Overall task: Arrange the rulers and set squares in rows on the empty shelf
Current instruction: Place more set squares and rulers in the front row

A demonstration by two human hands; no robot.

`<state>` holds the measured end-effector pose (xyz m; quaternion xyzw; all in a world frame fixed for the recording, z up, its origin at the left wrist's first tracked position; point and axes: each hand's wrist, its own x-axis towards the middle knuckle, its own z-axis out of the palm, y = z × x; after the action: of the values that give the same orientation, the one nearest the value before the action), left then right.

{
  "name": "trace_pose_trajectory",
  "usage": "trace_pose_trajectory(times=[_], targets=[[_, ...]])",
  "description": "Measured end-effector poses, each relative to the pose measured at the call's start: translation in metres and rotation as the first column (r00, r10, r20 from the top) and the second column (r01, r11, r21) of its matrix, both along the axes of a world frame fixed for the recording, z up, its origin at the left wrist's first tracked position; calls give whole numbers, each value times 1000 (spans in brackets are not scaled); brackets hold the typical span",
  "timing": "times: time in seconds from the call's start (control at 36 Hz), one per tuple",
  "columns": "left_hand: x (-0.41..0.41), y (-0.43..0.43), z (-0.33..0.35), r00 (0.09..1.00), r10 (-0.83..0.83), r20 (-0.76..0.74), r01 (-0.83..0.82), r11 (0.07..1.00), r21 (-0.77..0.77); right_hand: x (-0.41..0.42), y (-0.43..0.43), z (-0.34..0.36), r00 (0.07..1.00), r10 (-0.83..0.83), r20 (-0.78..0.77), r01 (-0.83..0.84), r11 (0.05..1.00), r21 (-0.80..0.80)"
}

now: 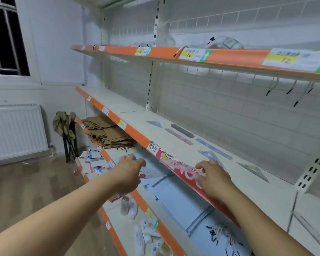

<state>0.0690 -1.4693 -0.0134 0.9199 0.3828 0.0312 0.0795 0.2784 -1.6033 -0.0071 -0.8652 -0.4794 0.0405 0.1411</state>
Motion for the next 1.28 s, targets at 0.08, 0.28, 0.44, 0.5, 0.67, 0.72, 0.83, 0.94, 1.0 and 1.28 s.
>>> trace_pose_trajectory(times=[0.08,0.28,0.44,0.5,0.67,0.72,0.83,0.94,1.0,1.28], targets=[[5,21,2,1000,-4,3,4,1000,12,6,23,2,1000,10,4,-10,1000,-4],[24,73,10,1000,-9,9,9,999,49,30,71,10,1000,10,19,-10,1000,9],[45,111,14,999,-40,25,38,998,55,49,102,13,1000,-6,14,5,1000,22],[53,121,16,998,-59,19,58,996,70,54,111,12,1000,-13,12,12,1000,25],[72,154,19,992,-123,12,122,989,79,66,138,11,999,-48,2,48,998,30],[78,168,18,988,-152,6,151,985,88,68,149,10,998,-65,1,65,997,28],[91,202,13,976,-220,6,218,971,100,72,172,7,993,-117,5,116,993,34],[104,246,8,956,-294,-5,293,951,94,75,197,5,981,-196,-4,196,979,49],[113,269,10,942,-336,-22,336,934,119,75,208,4,969,-248,-11,248,966,67],[152,348,19,811,-570,-130,583,806,105,56,238,-4,856,-514,-54,517,853,67]])
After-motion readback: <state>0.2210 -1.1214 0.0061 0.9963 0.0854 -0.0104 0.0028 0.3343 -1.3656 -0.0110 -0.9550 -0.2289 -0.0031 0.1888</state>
